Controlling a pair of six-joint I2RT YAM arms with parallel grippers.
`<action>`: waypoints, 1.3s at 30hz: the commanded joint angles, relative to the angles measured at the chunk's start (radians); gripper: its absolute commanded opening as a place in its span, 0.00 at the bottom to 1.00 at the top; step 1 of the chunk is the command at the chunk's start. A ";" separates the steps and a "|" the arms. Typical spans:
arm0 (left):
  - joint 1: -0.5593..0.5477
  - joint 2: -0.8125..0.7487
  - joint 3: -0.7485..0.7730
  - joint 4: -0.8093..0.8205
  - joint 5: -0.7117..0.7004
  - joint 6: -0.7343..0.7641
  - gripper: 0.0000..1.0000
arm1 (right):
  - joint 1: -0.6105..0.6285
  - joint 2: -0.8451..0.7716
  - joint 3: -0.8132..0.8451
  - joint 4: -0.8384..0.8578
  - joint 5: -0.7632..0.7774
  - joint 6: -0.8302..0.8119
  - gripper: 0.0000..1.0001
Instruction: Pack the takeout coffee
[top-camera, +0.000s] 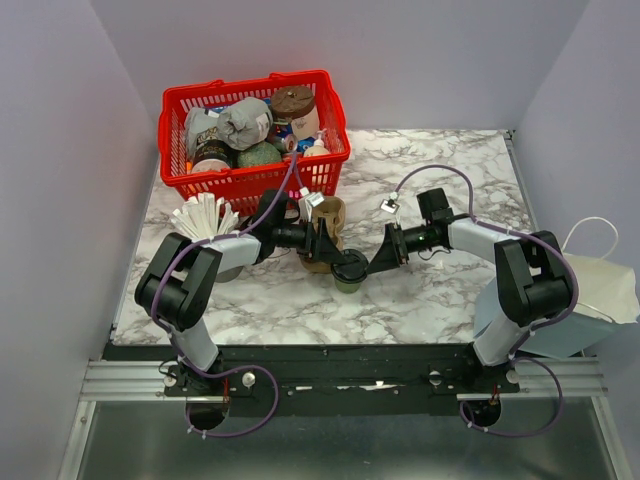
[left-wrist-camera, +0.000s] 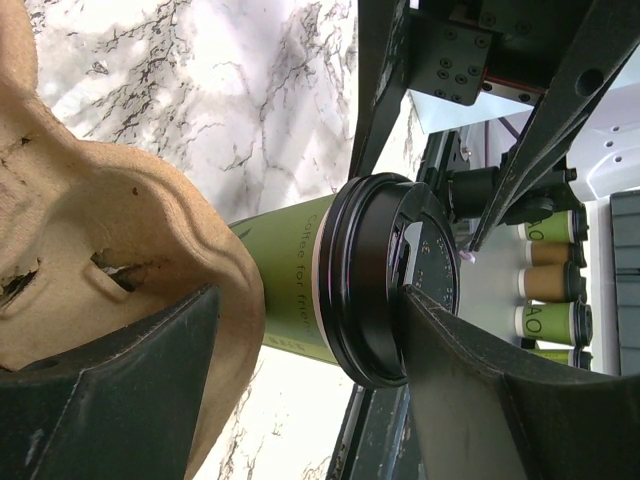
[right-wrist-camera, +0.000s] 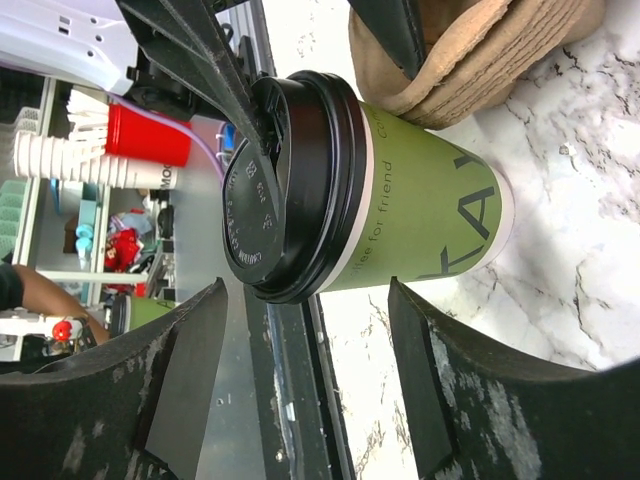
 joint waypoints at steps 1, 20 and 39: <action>0.008 0.028 0.006 -0.036 -0.079 0.039 0.79 | -0.003 0.020 -0.001 -0.019 -0.008 -0.037 0.73; 0.009 0.027 -0.005 -0.024 -0.088 0.028 0.79 | -0.003 0.081 0.053 -0.048 0.063 -0.003 0.68; 0.009 0.028 -0.028 0.004 -0.096 0.015 0.79 | 0.053 0.196 0.198 -0.325 0.356 0.083 0.67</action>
